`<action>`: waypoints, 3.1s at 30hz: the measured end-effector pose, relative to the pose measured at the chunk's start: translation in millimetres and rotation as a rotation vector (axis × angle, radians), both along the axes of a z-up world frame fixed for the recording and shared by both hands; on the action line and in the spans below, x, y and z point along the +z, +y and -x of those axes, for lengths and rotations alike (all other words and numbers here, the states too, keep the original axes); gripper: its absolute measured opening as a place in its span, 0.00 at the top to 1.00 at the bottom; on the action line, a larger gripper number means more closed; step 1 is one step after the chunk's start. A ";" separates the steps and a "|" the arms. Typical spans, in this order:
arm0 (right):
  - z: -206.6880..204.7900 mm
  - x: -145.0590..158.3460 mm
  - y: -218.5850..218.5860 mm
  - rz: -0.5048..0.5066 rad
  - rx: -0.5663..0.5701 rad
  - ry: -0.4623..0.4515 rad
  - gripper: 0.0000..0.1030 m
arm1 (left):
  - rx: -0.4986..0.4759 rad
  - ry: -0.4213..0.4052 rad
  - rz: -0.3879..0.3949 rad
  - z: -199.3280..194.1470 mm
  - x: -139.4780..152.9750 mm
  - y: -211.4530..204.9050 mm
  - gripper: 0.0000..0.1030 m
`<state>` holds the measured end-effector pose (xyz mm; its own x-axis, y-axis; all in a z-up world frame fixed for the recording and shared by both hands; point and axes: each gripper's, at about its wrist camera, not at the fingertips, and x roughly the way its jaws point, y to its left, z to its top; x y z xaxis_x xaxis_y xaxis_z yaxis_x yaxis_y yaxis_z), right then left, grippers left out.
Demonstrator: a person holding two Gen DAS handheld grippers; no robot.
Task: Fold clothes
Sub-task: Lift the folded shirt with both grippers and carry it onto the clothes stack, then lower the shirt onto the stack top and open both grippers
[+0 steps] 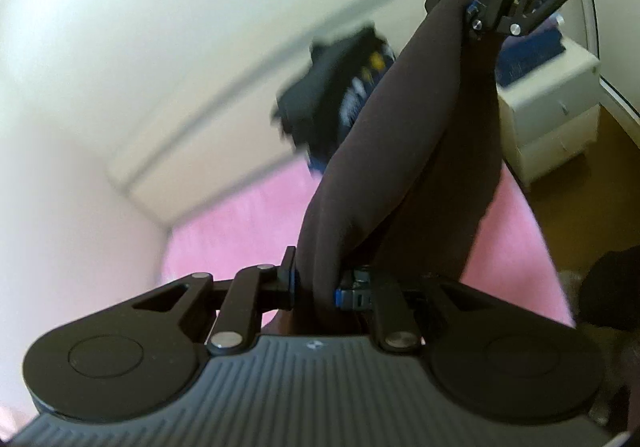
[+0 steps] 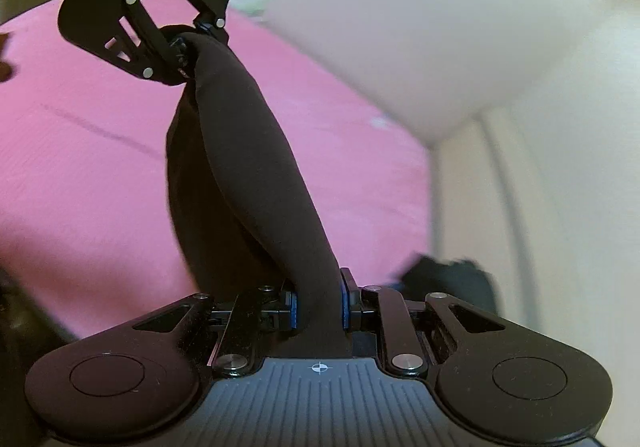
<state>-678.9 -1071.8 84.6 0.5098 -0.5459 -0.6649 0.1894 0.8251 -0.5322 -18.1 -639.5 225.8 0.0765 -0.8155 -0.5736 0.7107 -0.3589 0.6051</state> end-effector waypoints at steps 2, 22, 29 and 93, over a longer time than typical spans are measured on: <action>20.0 14.8 -41.6 0.036 -0.044 -0.034 0.83 | -0.041 -0.014 0.052 11.9 20.0 -47.6 0.86; 124.9 -92.1 -476.4 0.158 -0.046 -0.073 0.83 | 0.003 -0.175 0.071 87.7 -45.1 -508.1 0.84; 127.5 -176.6 -460.1 0.054 -0.012 0.034 0.78 | -0.014 -0.274 -0.069 104.9 -157.2 -495.3 0.84; 194.9 -203.7 -465.7 -0.160 -0.294 -0.140 0.65 | 0.279 0.477 -0.169 388.5 -276.6 -749.1 0.77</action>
